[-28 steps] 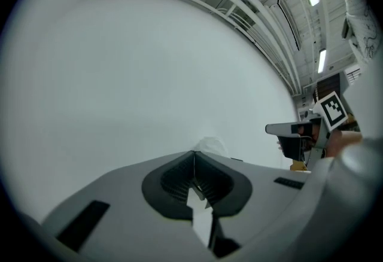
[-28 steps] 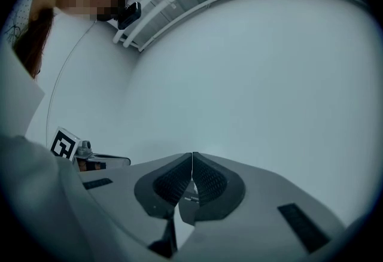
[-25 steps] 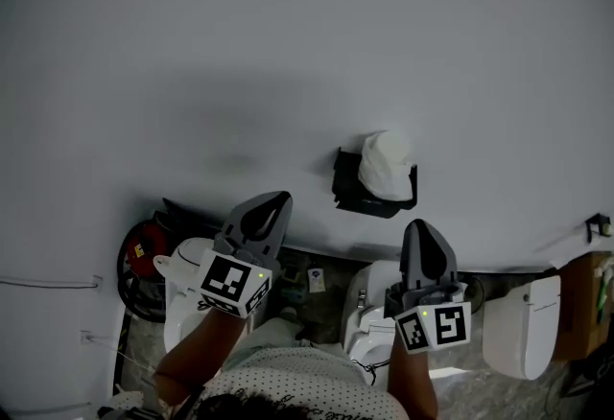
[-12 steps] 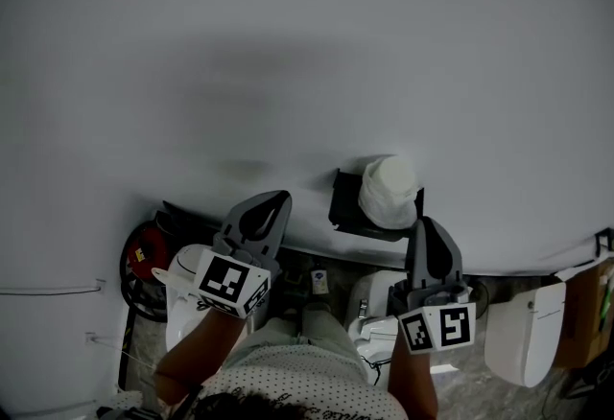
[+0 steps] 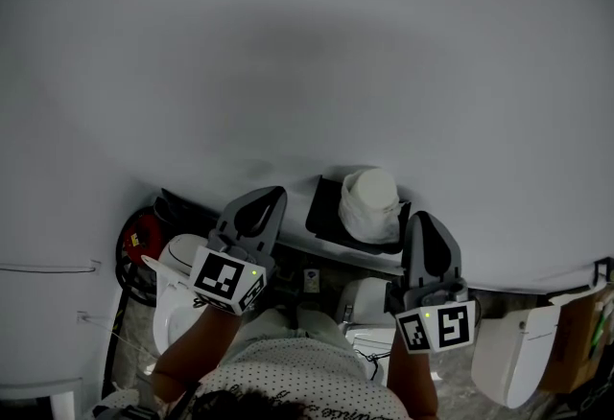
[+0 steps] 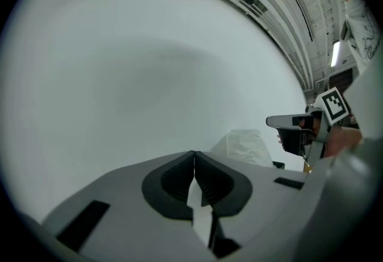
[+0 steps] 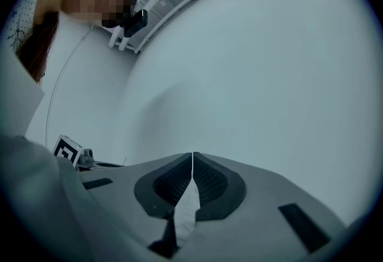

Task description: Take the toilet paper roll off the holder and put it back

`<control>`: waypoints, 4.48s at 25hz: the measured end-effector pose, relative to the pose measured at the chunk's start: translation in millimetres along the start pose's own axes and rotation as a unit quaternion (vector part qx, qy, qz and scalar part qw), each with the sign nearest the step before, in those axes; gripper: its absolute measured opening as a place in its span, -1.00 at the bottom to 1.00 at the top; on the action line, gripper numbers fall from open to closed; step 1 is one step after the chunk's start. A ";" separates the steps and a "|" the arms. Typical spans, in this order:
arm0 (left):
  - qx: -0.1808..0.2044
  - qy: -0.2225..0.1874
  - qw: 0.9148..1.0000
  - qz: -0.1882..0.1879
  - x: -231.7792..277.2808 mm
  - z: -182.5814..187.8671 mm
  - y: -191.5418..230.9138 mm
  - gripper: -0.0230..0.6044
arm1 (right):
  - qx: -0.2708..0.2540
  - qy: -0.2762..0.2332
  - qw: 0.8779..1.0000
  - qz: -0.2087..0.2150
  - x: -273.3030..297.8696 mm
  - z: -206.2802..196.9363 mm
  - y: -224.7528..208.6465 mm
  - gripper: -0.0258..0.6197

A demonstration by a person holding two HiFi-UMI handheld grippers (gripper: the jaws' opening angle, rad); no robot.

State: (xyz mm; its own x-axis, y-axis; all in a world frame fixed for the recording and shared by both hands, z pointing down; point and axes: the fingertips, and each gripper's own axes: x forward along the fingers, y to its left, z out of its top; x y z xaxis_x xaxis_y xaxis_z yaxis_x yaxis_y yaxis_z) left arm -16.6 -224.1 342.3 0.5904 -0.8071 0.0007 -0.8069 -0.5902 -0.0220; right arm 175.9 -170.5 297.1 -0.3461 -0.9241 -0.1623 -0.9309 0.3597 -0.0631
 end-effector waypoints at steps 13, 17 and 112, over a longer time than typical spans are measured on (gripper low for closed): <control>0.009 -0.011 1.000 0.000 7.5 3.3 -13.7 -0.91 | 0.002 0.000 1.000 0.020 5.0 0.4 -2.1 -0.79; 0.003 -0.011 1.000 -0.014 10.5 5.5 -9.8 -0.91 | -0.001 0.006 1.000 0.010 7.1 0.0 1.4 -0.79; -0.003 0.007 1.000 -0.013 -10.3 -13.5 33.1 -0.91 | -0.054 0.118 0.991 0.035 69.6 -45.5 38.8 -0.02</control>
State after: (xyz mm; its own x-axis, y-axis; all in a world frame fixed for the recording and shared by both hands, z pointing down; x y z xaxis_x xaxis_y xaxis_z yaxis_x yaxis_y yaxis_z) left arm -49.6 -235.5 355.0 0.6106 -0.7918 0.0147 -0.7917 -0.6108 -0.0156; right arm 110.3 -226.8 328.2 -0.4153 -0.9068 0.0722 -0.9067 0.4191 0.0477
